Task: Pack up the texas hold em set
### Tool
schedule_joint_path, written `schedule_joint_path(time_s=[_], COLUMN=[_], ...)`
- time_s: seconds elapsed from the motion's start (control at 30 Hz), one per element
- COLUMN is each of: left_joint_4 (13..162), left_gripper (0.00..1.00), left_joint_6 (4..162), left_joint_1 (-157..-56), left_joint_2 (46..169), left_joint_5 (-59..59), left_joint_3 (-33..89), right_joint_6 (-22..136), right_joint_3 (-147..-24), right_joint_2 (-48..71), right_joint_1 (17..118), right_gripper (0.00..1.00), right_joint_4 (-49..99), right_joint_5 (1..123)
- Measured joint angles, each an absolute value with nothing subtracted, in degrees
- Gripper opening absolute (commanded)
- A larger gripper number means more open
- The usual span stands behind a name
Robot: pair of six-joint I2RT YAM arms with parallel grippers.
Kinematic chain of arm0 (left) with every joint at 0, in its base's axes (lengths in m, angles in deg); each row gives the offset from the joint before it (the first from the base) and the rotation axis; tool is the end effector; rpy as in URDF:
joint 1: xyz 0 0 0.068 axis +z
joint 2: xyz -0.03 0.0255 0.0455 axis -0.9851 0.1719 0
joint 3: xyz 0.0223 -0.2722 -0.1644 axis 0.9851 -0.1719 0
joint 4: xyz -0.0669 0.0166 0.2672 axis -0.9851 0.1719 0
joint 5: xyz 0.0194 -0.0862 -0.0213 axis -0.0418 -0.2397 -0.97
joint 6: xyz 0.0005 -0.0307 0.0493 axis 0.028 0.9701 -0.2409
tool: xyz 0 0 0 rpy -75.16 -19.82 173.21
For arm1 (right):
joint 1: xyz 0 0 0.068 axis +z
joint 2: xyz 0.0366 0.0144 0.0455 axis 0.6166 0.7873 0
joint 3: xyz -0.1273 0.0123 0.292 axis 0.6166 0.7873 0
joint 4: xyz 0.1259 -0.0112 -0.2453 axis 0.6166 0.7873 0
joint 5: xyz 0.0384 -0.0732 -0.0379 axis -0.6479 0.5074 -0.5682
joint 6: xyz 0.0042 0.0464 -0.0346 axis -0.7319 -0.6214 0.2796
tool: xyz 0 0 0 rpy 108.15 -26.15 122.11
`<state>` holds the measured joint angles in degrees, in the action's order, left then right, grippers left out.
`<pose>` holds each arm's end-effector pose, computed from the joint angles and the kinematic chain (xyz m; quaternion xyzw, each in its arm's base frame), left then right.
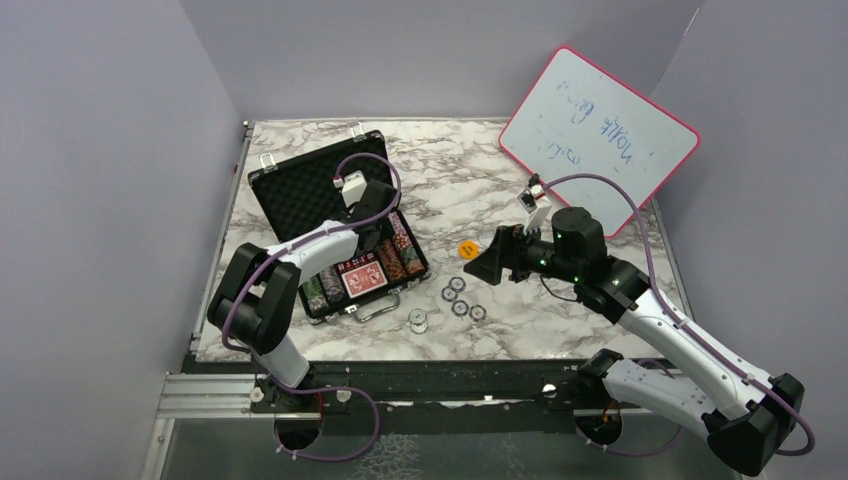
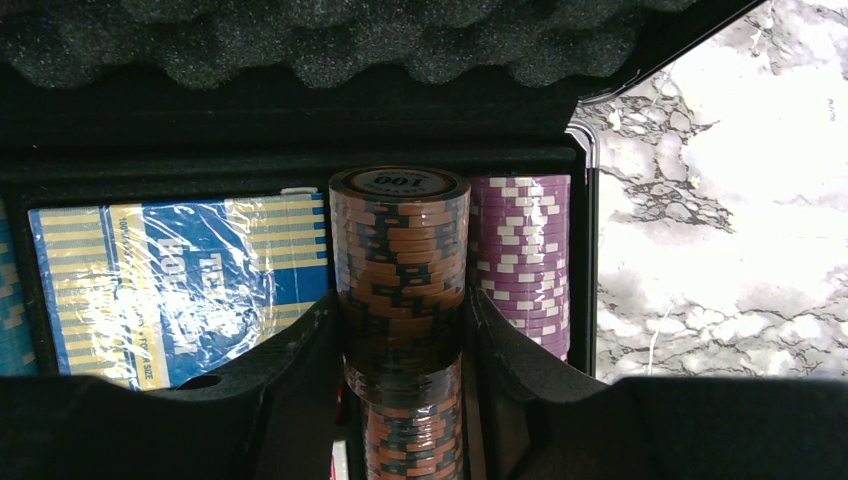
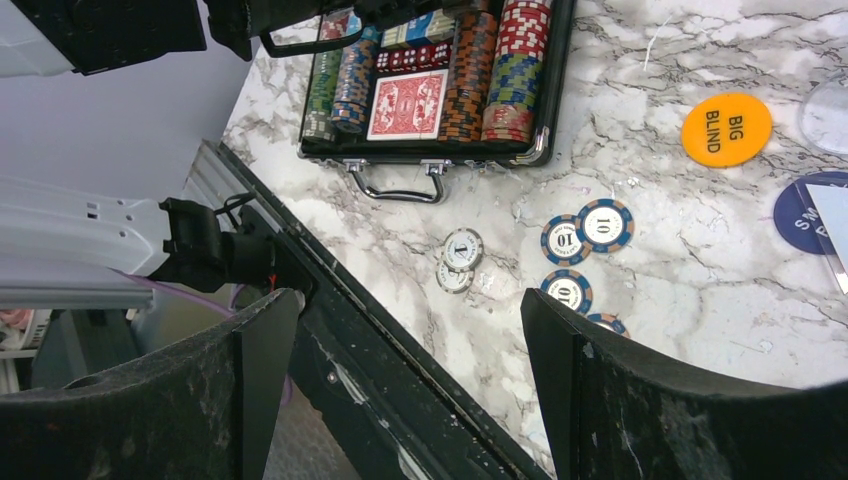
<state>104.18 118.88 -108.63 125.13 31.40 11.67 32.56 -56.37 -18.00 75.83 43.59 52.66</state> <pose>0.3157 -0.1527 0.2254 -0.2167 0.9018 -0.0463 0.3710 0.1468 0.1295 0.3466 -0.1306 0.8255 0.4072 0.3684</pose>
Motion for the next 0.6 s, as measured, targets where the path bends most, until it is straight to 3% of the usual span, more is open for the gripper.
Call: schedule_joint_path(time_s=[0.17,0.4,0.53,0.6], left_joint_4=[104.53,104.85,105.07,105.34], left_gripper=[0.28,0.44,0.45,0.35], left_joint_6=[119.56,119.53,119.05,118.81], left_joint_1=[-108.55,-108.26,-108.22,-108.20], left_joint_2=[125.22,125.22,125.22,125.22], left_joint_5=[31.36,30.74,29.91,29.43], left_joint_3=[11.67,11.73,11.95,12.30], right_joint_6=[32.56,32.56,32.56,32.56], right_joint_3=[-56.37,-56.37,-56.37,-56.37], right_joint_2=[-18.00,-18.00,-18.00,-17.98], right_joint_1=[75.83,75.83,75.83,75.83], right_gripper=[0.85,0.85,0.85,0.85], right_joint_4=[43.63,43.63,43.63,43.63], right_joint_5=[52.68,52.68,52.68,52.68])
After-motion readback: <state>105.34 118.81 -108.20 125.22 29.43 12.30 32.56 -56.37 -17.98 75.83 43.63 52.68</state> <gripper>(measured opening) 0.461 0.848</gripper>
